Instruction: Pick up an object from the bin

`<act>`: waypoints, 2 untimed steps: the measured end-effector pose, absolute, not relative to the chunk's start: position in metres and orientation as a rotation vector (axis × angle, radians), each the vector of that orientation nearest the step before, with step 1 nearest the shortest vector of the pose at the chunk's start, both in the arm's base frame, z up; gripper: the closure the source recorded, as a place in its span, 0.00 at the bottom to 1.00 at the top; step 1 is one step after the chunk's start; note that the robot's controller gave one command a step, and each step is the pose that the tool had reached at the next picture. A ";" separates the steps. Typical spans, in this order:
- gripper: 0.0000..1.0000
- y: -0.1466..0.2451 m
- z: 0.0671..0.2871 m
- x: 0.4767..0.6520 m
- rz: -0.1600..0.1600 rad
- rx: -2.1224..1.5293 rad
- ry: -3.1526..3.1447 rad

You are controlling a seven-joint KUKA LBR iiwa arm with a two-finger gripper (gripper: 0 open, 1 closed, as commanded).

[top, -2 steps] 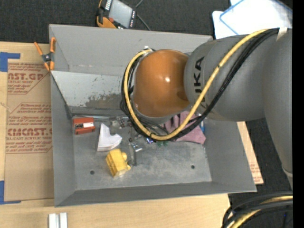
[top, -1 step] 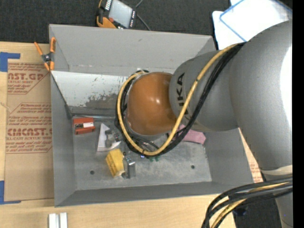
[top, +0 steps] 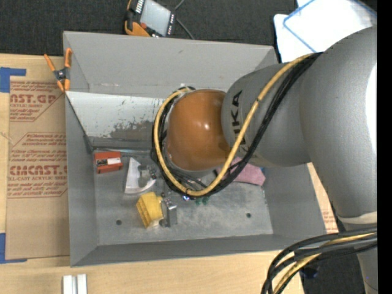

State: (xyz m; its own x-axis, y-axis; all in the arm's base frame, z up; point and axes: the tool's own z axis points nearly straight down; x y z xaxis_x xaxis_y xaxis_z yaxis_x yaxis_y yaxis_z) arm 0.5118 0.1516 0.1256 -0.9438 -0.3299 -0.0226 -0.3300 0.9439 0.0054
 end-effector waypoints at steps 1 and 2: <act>0.00 0.147 0.090 0.510 0.019 -0.491 3.086; 0.00 0.134 0.076 0.508 0.018 -0.511 3.072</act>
Offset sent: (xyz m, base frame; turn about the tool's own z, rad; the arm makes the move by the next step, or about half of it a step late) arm -0.0031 -0.0185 -0.0489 0.0064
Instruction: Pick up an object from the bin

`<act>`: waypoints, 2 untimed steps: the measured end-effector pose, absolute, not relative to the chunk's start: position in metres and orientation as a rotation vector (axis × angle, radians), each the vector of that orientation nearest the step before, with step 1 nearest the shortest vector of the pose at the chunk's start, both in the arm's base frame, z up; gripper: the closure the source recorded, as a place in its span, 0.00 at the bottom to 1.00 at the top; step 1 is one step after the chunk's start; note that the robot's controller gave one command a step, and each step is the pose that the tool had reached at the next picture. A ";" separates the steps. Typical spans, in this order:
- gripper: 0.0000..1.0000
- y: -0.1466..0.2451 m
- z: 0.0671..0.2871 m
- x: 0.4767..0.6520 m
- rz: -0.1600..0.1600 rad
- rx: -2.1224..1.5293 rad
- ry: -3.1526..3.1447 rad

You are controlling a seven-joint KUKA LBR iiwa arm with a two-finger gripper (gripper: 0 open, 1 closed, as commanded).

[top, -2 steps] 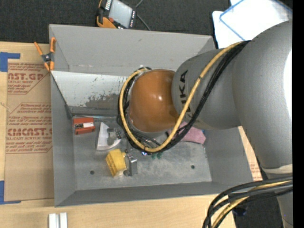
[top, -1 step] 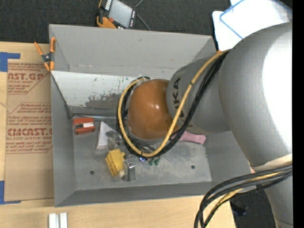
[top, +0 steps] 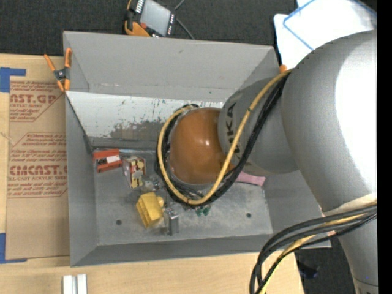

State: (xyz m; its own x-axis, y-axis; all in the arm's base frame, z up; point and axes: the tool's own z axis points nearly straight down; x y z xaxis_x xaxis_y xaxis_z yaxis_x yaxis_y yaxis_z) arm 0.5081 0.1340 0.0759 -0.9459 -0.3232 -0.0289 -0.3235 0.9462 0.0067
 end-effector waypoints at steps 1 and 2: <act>0.00 0.133 0.072 0.509 0.022 -0.472 3.082; 1.00 0.134 0.072 0.512 0.024 -0.453 3.078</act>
Offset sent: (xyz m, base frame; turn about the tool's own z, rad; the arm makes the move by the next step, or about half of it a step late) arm 0.0032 -0.0025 -0.0059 0.0385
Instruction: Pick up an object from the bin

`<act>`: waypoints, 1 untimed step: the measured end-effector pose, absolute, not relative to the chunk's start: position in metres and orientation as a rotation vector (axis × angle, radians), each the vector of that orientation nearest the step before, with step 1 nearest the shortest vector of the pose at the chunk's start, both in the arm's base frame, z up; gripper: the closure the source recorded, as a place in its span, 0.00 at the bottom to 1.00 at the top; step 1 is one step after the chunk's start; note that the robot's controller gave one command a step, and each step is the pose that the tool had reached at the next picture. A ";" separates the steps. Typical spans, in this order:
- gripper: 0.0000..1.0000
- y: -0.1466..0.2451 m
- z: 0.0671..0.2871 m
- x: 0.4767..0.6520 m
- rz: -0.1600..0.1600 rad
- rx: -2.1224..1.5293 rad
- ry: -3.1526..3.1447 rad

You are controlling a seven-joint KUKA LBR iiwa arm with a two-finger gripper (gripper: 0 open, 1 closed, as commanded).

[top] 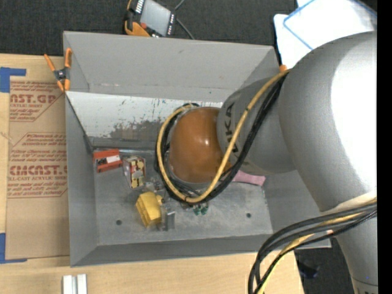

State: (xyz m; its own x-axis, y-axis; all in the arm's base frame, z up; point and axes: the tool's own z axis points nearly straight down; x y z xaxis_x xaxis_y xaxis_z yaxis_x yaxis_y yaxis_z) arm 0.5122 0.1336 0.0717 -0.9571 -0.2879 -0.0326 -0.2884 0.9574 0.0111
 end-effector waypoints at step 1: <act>1.00 0.134 0.072 0.512 0.025 -0.453 3.078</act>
Offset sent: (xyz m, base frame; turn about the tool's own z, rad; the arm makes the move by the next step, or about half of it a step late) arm -0.0094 -0.0019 -0.0017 -0.1259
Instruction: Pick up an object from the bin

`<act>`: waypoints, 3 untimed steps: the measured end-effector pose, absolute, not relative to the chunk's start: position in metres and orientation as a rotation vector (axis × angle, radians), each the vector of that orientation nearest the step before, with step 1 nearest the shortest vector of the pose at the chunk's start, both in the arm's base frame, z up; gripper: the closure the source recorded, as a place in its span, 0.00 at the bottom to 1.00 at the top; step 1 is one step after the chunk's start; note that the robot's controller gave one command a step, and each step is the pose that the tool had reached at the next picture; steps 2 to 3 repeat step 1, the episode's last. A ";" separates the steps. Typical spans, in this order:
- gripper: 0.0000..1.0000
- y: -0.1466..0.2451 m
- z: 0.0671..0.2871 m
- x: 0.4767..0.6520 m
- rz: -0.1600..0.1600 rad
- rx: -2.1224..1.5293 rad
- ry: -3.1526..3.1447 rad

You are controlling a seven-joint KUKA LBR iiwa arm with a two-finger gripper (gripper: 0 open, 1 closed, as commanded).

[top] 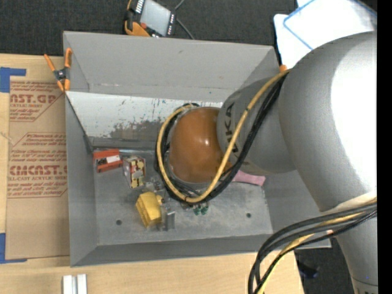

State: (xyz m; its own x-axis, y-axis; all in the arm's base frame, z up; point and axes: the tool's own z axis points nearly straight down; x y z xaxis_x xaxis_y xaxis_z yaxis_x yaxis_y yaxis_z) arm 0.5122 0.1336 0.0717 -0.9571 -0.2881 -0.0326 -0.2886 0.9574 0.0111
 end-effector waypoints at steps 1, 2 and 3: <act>1.00 0.134 0.072 0.512 0.024 -0.481 3.070; 1.00 0.134 0.072 0.512 0.024 -0.481 3.070; 1.00 0.134 0.072 0.512 0.024 -0.481 3.070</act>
Offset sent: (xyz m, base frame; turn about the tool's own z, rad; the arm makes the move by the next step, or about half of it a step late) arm -0.0153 -0.0386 -0.0017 -0.1235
